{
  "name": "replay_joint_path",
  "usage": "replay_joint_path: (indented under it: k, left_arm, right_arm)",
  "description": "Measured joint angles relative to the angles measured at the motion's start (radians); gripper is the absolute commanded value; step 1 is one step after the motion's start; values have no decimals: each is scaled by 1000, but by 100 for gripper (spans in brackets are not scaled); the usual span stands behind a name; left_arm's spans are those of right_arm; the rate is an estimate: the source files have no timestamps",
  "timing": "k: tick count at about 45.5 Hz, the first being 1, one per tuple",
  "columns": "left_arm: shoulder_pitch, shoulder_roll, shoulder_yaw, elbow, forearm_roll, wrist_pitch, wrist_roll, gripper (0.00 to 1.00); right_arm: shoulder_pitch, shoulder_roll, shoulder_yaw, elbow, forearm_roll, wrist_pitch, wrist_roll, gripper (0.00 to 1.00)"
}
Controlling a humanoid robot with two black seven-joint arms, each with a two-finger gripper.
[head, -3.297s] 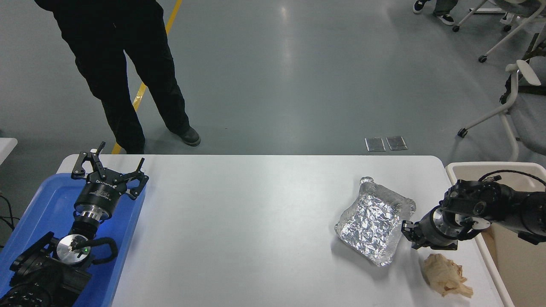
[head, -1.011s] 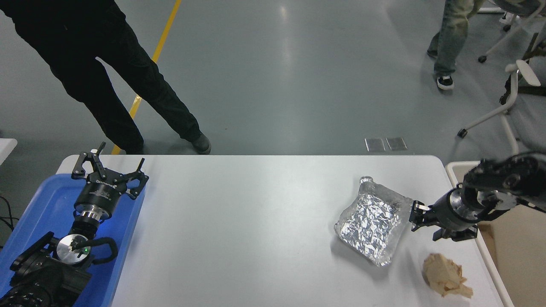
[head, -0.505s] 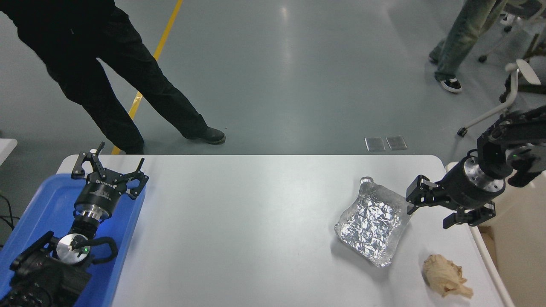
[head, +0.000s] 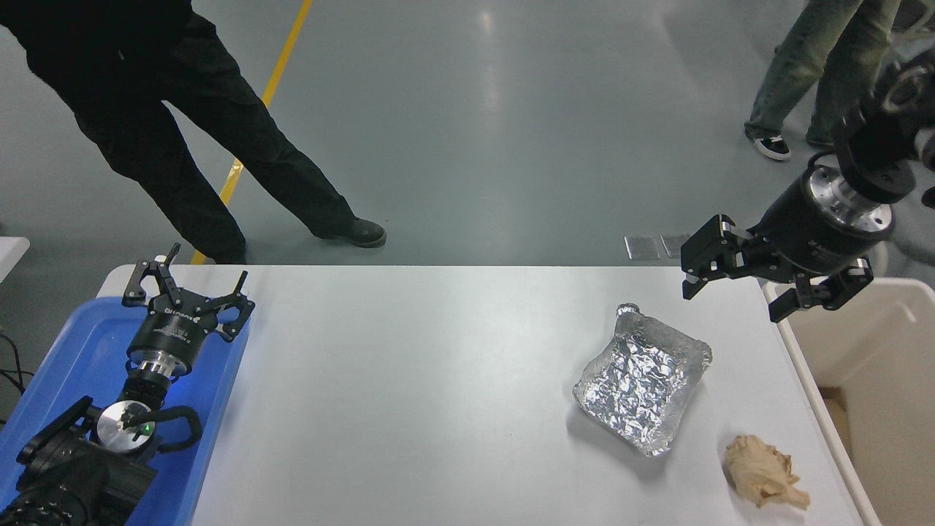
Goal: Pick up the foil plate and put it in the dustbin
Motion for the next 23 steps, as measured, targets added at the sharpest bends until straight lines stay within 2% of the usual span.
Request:
replay_joint_path:
  k: [16,23]
  left_arm:
    - [0,0,0,-1,0,0,0,99]
    - [-1,0,0,-1,0,0,0,99]
  right_arm:
    - [27,26,-2,-4,8,10,2,100]
    - [-68,25,31,-58,16,11,5,100]
